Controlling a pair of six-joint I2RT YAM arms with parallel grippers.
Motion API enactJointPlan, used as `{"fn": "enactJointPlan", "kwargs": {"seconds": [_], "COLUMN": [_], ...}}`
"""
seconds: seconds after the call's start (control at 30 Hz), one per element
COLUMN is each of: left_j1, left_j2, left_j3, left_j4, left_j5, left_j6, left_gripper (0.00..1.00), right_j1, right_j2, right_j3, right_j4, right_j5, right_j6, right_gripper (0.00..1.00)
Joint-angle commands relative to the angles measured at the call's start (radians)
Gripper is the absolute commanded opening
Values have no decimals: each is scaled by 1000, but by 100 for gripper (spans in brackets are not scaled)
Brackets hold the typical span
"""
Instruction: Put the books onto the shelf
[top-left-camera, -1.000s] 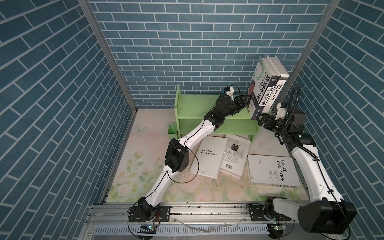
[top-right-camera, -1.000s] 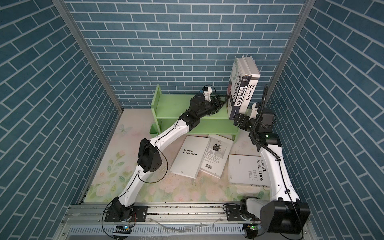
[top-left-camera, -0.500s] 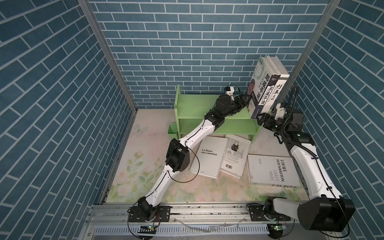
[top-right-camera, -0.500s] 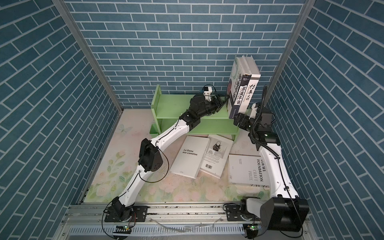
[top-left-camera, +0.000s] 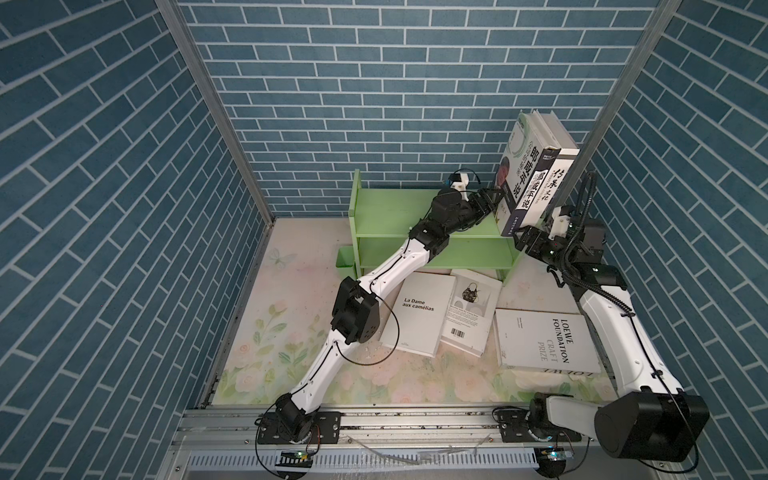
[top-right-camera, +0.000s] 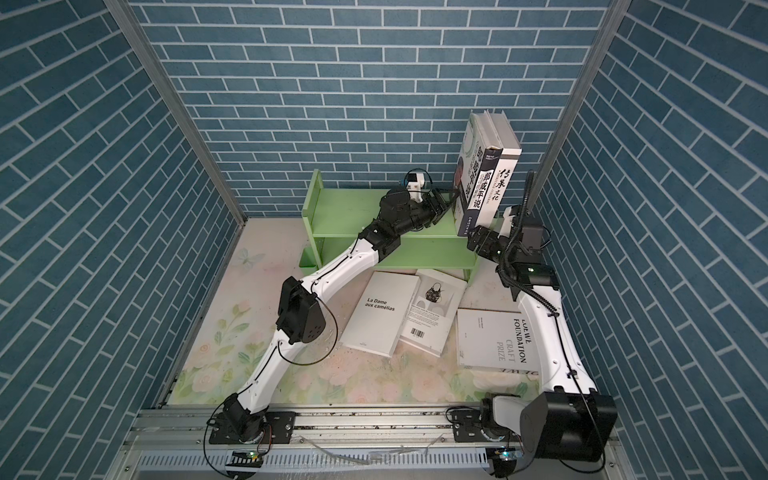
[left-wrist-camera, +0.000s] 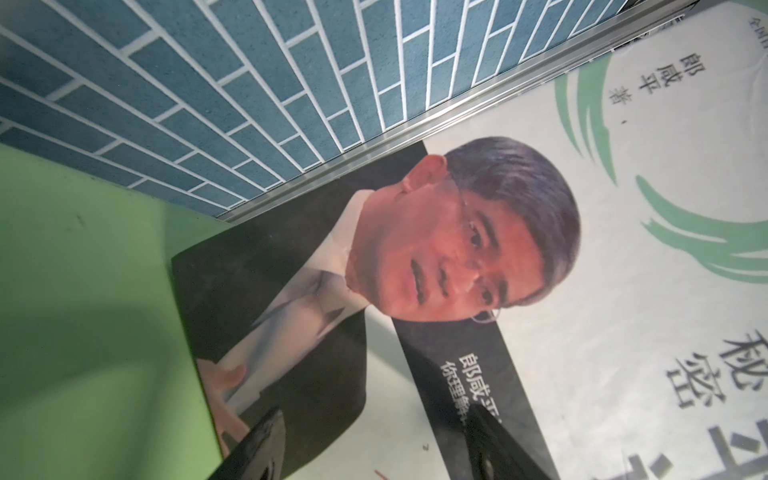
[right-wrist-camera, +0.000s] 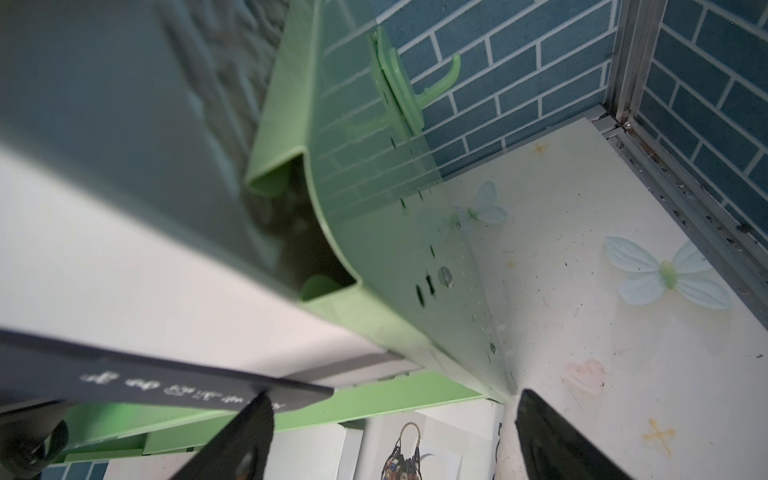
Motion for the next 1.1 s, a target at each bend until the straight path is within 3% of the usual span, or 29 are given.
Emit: {"fn": "enactJointPlan", "kwargs": {"seconds": [0.0,1.07], "left_j1": [-13,-10], "left_j2": [50,3], "left_j3": [-20,-69], "left_j4": [-72,-52], "left_j5": [42,48], "left_j6": [6,10], "left_gripper": [71,77], "right_j1": [-4,-4], "right_j2": [7,-6], "right_j3": [-16,-34], "right_j4": [31,50], "right_j5": [32,43], "right_j6": [31,35], "right_gripper": [91,90]}}
